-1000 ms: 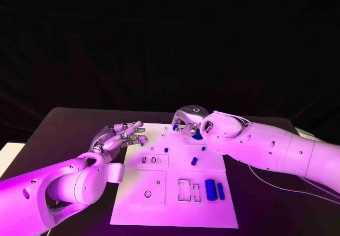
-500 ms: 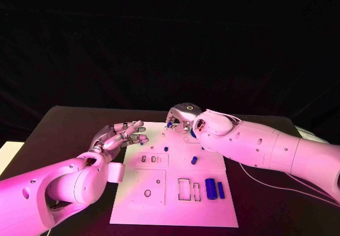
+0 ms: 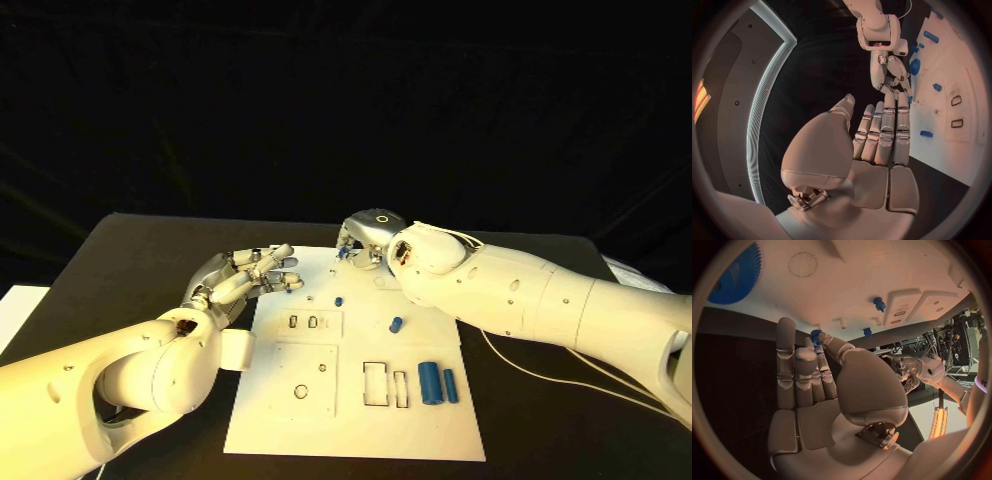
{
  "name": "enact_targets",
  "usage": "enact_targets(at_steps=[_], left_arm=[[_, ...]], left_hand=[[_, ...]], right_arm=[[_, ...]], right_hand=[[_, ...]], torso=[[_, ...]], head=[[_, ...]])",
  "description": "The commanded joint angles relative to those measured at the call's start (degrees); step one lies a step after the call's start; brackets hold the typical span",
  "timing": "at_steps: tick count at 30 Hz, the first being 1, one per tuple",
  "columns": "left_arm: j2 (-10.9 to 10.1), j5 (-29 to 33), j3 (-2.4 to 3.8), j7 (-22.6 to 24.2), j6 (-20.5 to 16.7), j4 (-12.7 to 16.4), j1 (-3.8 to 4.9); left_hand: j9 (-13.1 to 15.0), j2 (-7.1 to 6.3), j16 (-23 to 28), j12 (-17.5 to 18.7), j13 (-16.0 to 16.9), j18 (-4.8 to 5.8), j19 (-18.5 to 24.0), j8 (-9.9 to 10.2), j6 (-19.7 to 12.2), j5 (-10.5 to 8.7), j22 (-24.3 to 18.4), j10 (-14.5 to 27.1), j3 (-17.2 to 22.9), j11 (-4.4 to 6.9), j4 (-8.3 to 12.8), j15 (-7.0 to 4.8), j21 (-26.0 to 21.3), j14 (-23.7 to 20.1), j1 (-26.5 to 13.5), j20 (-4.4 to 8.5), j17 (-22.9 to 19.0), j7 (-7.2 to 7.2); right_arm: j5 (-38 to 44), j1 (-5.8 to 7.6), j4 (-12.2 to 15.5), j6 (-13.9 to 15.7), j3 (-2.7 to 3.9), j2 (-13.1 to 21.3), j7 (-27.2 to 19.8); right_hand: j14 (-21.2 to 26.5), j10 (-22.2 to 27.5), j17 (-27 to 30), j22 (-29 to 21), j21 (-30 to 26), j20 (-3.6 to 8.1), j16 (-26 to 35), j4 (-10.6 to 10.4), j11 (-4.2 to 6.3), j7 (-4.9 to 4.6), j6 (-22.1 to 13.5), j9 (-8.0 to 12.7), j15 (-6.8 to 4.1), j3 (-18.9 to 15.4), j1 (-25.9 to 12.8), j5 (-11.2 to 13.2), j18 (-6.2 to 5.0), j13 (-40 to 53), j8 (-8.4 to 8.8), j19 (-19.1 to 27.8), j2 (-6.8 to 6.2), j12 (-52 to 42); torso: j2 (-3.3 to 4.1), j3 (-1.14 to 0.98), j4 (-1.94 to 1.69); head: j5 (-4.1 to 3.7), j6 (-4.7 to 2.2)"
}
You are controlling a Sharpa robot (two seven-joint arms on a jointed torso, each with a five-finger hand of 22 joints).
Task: Assemble the parts on the task board
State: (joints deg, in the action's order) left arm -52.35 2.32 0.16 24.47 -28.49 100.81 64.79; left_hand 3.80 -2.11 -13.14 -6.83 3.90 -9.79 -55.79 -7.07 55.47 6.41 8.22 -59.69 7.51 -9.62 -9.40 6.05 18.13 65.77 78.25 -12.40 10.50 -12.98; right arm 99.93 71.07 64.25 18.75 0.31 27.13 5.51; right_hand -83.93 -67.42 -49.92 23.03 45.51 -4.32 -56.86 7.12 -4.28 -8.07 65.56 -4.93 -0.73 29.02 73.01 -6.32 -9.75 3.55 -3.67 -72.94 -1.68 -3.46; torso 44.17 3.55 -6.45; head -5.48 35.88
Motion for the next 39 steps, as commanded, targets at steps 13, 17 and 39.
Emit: enact_targets(at_steps=[13,17,39], left_arm=[[0.18,-0.02,0.05,0.15,1.20,0.03,0.08],[0.20,-0.02,0.05,0.06,1.11,-0.07,0.08],[0.15,-0.03,0.05,0.06,1.08,-0.30,0.09]], left_hand=[[-0.08,0.15,0.38,0.20,-0.10,-0.61,-0.35,0.38,-0.25,-0.01,0.02,0.25,0.03,0.03,0.29,0.16,0.18,0.29,0.24,0.02,0.06,-0.03],[-0.08,0.19,0.43,0.29,-0.10,-0.61,-0.35,0.44,-0.31,-0.01,0.01,0.33,0.04,0.00,0.39,0.19,0.18,0.29,0.26,0.02,0.14,-0.07],[-0.08,0.21,0.44,0.32,-0.10,-0.61,-0.35,0.46,-0.34,-0.01,0.00,0.36,0.05,-0.01,0.42,0.19,0.18,0.29,0.26,0.01,0.16,-0.08]], right_arm=[[0.40,-0.29,-0.86,-1.81,-0.01,-1.38,-0.58],[0.39,-0.31,-0.75,-1.92,-0.02,-1.42,-0.66],[-1.53,-0.32,1.79,2.95,-0.02,0.98,-0.32]], right_hand=[[-1.51,0.01,-0.16,0.19,0.42,-0.07,-0.49,-0.19,-0.21,-0.01,0.23,-0.05,-0.17,0.51,0.06,0.35,-0.67,0.05,-0.32,0.63,-0.59,-0.09],[-1.49,0.06,-0.26,0.23,0.49,-0.09,-0.60,-0.26,-0.22,-0.02,0.19,-0.05,-0.15,0.51,-0.04,0.38,-0.67,0.05,-0.30,0.69,-0.67,-0.09],[1.33,13.77,8.54,0.16,0.71,-2.01,6.53,-1.24,-2.58,-2.28,-13.90,0.85,1.72,-3.90,1.04,1.11,-0.87,0.31,-0.45,3.73,-3.69,-1.45]], torso=[[0.14,0.02,-0.03],[0.15,0.03,0.03],[0.19,-0.11,0.12]], head=[[0.14,0.11],[0.20,0.12],[0.16,-0.08]])
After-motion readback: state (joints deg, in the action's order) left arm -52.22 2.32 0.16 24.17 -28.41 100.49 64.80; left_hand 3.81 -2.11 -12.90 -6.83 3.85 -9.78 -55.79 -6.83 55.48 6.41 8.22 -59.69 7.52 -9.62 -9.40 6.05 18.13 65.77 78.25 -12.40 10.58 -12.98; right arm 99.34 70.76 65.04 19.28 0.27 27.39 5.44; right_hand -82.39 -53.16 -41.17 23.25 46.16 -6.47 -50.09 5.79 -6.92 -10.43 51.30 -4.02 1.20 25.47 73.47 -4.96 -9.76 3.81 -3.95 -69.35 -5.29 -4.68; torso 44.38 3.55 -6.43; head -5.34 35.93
